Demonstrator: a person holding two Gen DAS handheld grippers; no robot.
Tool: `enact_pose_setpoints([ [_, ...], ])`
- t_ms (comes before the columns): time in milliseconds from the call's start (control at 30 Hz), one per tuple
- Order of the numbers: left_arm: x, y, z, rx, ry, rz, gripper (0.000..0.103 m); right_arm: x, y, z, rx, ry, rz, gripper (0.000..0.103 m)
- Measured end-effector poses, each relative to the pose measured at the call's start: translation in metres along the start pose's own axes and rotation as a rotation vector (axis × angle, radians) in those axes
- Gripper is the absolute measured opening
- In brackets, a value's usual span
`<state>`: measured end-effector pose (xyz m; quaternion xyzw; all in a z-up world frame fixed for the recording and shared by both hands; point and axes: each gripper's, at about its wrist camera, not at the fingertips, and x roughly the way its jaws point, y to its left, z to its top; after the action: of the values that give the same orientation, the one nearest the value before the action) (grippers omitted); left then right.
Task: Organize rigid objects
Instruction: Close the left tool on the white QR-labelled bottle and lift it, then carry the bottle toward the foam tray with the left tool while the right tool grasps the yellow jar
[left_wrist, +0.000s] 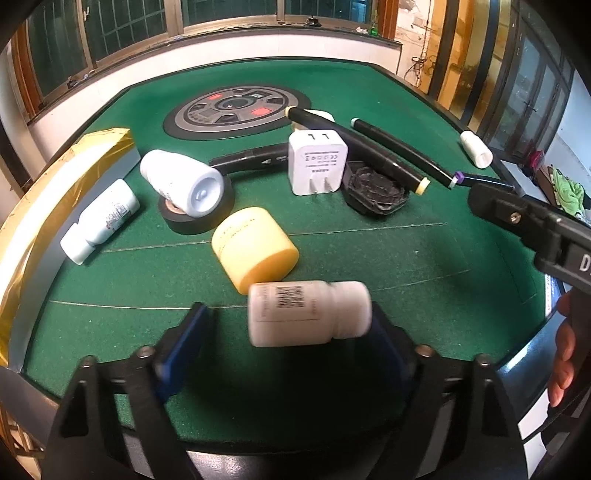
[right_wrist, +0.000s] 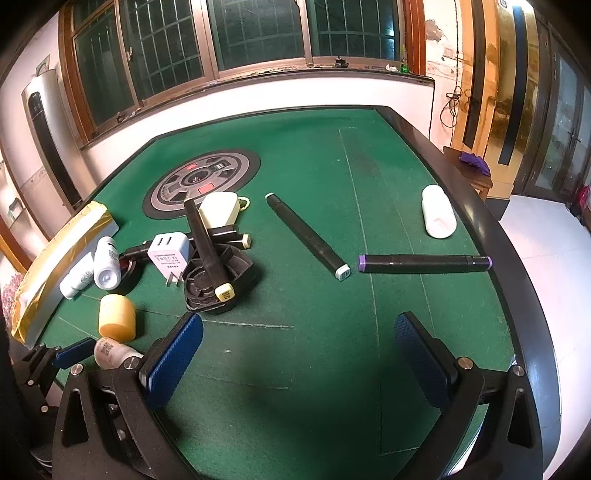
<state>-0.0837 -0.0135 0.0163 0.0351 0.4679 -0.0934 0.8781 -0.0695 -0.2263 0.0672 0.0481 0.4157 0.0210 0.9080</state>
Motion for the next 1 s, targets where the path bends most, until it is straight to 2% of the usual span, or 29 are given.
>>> enact_pose_setpoints([
  [100,0.003,-0.001,0.0,0.007,0.011,-0.013,0.064,0.002,0.0,0.0,0.003,0.008,-0.002,0.102],
  [133,0.004,-0.001,-0.001,0.007,0.014,-0.016,0.063,0.003,0.001,0.001,0.003,0.009,-0.003,0.102],
  [300,0.003,0.001,-0.002,0.007,0.0,-0.036,0.063,0.002,0.006,0.0,-0.014,0.011,0.007,0.102],
  [433,-0.002,0.021,-0.005,-0.031,0.002,-0.054,0.063,0.0,0.018,0.0,-0.046,0.006,0.032,0.102],
  [500,-0.004,0.037,-0.008,-0.068,0.008,-0.054,0.063,0.0,0.027,-0.001,-0.073,0.012,0.061,0.102],
  [567,-0.007,0.054,-0.011,-0.105,0.01,-0.048,0.063,0.001,0.036,-0.002,-0.094,0.04,0.126,0.1],
  [600,-0.009,0.061,-0.013,-0.12,0.009,-0.044,0.063,0.001,0.042,-0.002,-0.102,0.056,0.173,0.098],
  [667,-0.013,0.075,-0.018,-0.152,0.007,-0.039,0.063,0.0,0.056,-0.004,-0.131,0.07,0.241,0.085],
  [767,-0.018,0.09,-0.024,-0.187,0.004,-0.034,0.063,0.001,0.083,-0.007,-0.214,0.088,0.324,0.077],
  [800,-0.02,0.094,-0.026,-0.196,0.0,-0.032,0.063,0.003,0.092,-0.008,-0.235,0.097,0.345,0.076],
  [867,-0.023,0.099,-0.028,-0.209,-0.007,-0.03,0.063,0.009,0.105,-0.01,-0.258,0.113,0.363,0.065],
  [933,-0.026,0.104,-0.027,-0.221,-0.015,-0.03,0.063,0.019,0.116,-0.011,-0.273,0.136,0.386,0.059],
  [1000,-0.029,0.107,-0.026,-0.233,-0.025,-0.029,0.063,0.029,0.123,-0.011,-0.265,0.162,0.396,0.059],
])
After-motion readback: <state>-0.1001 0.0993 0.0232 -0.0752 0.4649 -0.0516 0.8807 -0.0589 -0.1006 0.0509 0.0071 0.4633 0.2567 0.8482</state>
